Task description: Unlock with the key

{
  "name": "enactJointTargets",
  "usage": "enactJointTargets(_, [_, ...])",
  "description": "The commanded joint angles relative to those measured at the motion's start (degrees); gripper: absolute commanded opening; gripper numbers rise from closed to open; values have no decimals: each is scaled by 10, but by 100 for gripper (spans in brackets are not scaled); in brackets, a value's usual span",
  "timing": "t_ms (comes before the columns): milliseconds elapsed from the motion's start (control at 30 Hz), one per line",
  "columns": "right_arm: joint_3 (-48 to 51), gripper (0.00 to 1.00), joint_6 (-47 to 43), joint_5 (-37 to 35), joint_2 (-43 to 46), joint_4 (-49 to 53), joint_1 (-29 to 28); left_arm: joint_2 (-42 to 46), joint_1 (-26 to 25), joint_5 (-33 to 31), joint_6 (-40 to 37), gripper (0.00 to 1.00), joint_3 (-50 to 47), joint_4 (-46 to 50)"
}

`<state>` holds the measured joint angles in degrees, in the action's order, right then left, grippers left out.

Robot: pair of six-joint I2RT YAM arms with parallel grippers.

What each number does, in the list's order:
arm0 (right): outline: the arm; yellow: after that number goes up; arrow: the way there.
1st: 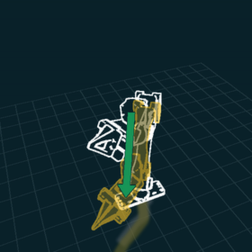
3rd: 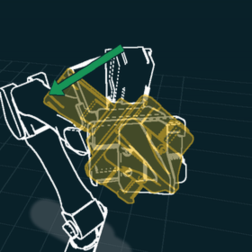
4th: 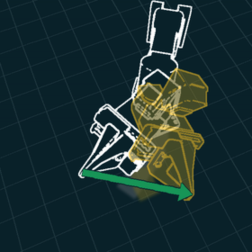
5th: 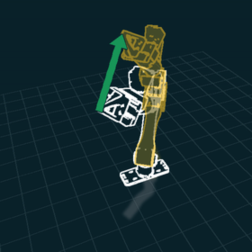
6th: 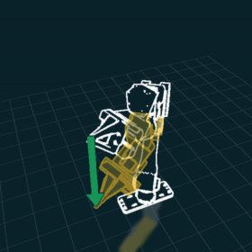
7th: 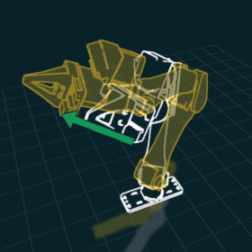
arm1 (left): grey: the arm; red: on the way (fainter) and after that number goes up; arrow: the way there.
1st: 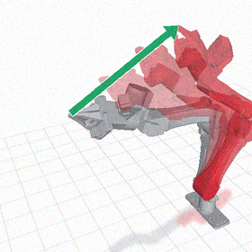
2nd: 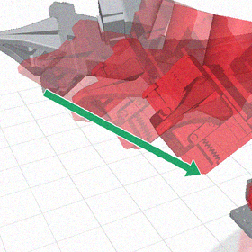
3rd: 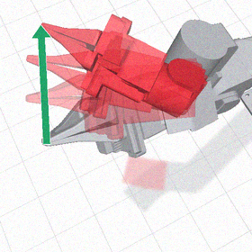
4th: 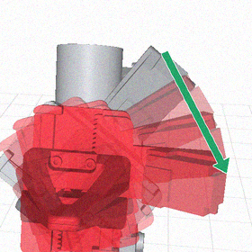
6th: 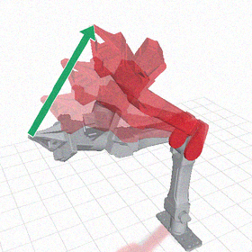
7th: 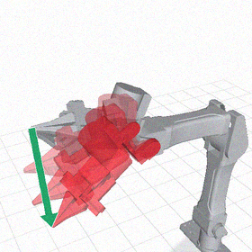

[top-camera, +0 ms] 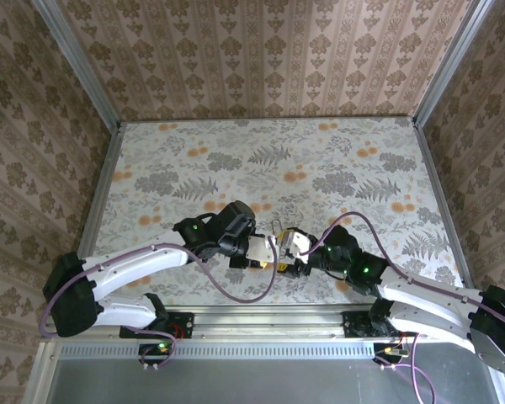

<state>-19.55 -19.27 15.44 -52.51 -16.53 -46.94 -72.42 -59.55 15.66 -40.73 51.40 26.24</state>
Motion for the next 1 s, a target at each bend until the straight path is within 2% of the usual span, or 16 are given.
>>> enactJointTargets(0, [-10,72,13,5,21,-26,12,-8,-5,22,-8,0,5,-4])
enactJointTargets(100, [-12,71,17,21,19,-20,13,-9,-5,24,-8,0,6,-5])
enactJointTargets(267, [-18,60,20,51,1,-19,13,-7,-5,26,-8,0,5,-5])
enactJointTargets(433, [-28,55,18,67,-7,1,12,-4,-5,27,-10,0,3,-6])
enactJointTargets(533, [-29,47,18,68,-8,1,13,-5,-5,27,-10,0,2,-6])
enactJointTargets(667, [-30,30,17,70,-7,5,13,-4,-4,28,-12,0,2,-8])
enactJointTargets(767, [-33,23,18,69,-4,12,12,-1,-4,17,-6,0,-2,-20])
enactJointTargets(800, [-30,21,18,68,-3,12,13,2,-4,11,-3,10,-5,-25])
enactJointTargets(867, [-27,18,20,58,2,13,13,11,-4,-3,5,40,-10,-36])
enactJointTargets(900, [-24,18,19,52,5,12,13,19,-4,-13,11,49,-16,-44])
enactJointTargets(967, [-20,17,17,38,11,10,13,40,-4,-34,20,60,-34,-68])
